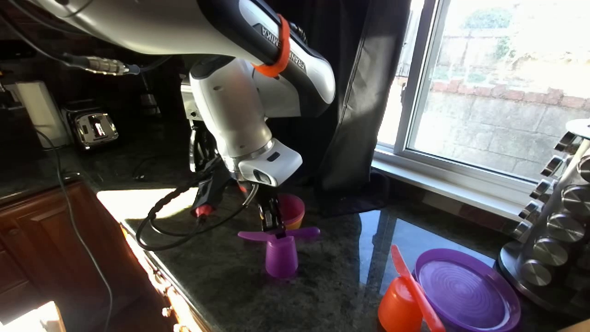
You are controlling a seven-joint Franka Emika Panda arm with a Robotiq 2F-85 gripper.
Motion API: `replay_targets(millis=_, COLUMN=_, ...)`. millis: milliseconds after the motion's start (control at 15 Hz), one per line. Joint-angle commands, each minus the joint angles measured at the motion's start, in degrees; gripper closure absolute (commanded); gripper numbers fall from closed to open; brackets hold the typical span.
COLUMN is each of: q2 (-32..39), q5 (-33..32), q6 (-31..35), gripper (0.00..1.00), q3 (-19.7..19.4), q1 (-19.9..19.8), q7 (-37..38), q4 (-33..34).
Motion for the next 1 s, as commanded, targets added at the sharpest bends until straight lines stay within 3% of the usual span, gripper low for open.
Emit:
replay_targets(millis=0, q2=-2.1, q5=1.2, q6=-2.1, gripper=0.96, q3=-1.7, q1=1.1, q7=-0.2, q4=-0.8)
replay_targets(millis=133, q2=-1.5, q5=0.1, q6=-1.8, gripper=0.96, q3=-0.4, q1=0.2, q7=0.8, q4=-1.0)
replay_targets(millis=267, q2=-2.4, q5=1.4, q6=-2.3, gripper=0.96, q3=-2.6, q1=1.8, q7=-0.4, q4=-0.8)
replay_targets(millis=400, q2=-1.6, q5=0.1, q6=-1.8, gripper=0.96, q3=-0.9, q1=0.6, q7=0.7, q4=-1.0)
replay_targets(millis=533, q2=-2.5, q5=1.5, q6=-2.3, gripper=0.96, q3=-3.4, q1=2.6, q7=-0.5, q4=-0.7)
replay_targets(millis=600, q2=-1.6, q5=0.0, q6=-1.8, gripper=0.96, q3=-1.5, q1=1.3, q7=0.8, q4=-0.9)
replay_targets(millis=933, q2=-1.4, q5=0.1, q6=-1.9, gripper=0.96, q3=-1.5, q1=1.3, q7=0.6, q4=-0.7)
